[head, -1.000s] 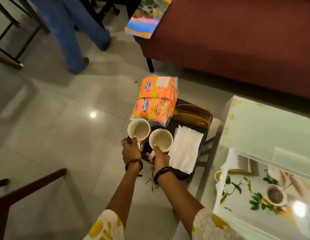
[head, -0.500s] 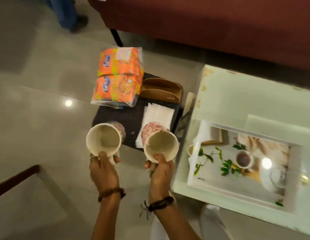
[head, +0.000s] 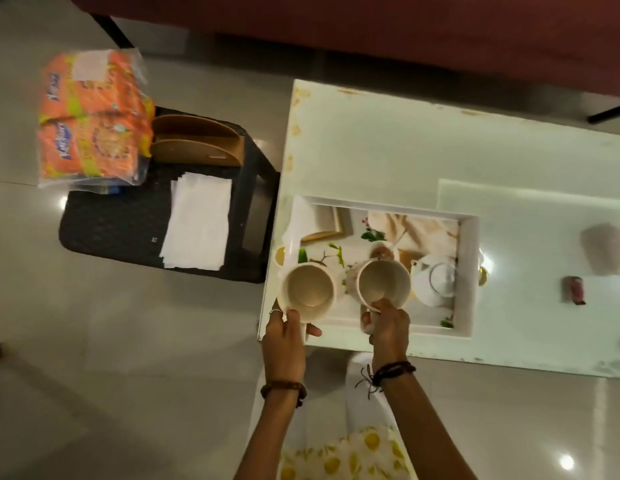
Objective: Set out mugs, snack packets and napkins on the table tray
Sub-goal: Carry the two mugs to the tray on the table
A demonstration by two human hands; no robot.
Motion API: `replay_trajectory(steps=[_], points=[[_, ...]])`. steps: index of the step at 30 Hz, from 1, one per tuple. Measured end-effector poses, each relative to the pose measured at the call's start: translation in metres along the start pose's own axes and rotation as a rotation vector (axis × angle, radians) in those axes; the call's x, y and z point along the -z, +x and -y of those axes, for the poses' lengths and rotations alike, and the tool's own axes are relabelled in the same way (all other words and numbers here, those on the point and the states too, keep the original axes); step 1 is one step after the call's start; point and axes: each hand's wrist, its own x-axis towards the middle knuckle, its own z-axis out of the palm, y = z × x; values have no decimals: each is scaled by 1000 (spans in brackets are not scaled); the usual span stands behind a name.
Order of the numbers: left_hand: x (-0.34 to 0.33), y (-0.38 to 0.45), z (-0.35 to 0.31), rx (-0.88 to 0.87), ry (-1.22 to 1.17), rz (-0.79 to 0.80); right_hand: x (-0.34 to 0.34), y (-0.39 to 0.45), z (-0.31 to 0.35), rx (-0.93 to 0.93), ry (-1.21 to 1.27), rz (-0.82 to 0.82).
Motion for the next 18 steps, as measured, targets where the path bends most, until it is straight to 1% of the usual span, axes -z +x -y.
replay_trajectory(steps=[5,8,11,14,18], points=[[-20,3,19,69,95,10,9,19,-33,-49,-24,58],[-26,11,27,100,73,2,7,20,-47,-54,22,92],[-31,16,32,125,44,-3,3,21,-50,-54,84,121],[-35,16,33,117,117,-34,0,23,-48,-41,107,149],[-36,16,31,112,114,-36,0,24,-52,-38,99,183]])
